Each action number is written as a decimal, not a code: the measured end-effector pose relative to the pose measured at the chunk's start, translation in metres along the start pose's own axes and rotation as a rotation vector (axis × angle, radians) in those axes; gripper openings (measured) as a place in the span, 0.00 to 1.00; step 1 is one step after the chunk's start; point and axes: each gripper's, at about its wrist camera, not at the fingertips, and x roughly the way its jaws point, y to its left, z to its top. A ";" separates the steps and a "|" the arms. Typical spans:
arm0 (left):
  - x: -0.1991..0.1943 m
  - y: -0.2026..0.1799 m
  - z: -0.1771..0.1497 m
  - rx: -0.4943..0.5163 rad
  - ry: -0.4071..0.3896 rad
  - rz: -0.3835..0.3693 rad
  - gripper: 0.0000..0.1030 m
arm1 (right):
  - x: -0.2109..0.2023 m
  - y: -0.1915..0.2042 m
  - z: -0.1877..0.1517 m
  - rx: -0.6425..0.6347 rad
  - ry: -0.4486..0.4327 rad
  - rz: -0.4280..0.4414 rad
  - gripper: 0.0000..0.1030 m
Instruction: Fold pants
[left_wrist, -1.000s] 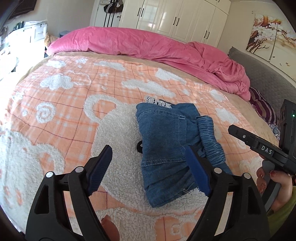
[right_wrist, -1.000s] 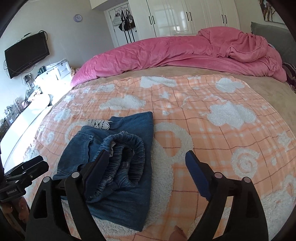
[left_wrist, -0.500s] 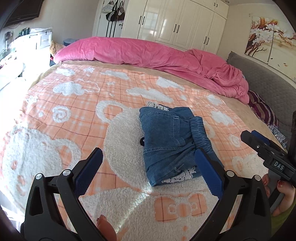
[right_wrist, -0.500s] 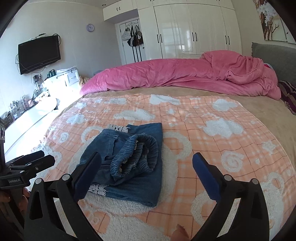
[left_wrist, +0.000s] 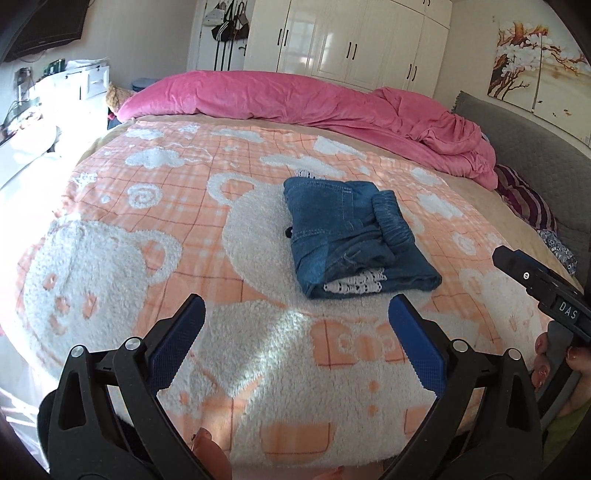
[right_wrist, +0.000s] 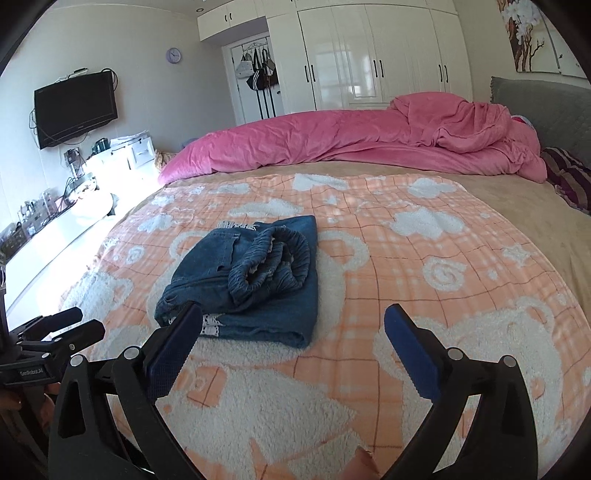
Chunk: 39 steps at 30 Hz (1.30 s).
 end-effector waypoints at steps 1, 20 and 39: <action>0.000 -0.001 -0.004 0.003 0.009 -0.003 0.91 | -0.003 0.001 -0.004 -0.001 0.004 -0.001 0.96; 0.016 -0.006 -0.034 0.005 0.074 0.028 0.91 | 0.000 0.004 -0.040 -0.006 0.082 -0.043 0.96; 0.017 -0.007 -0.033 0.007 0.073 0.037 0.91 | 0.008 0.002 -0.043 0.004 0.110 -0.042 0.96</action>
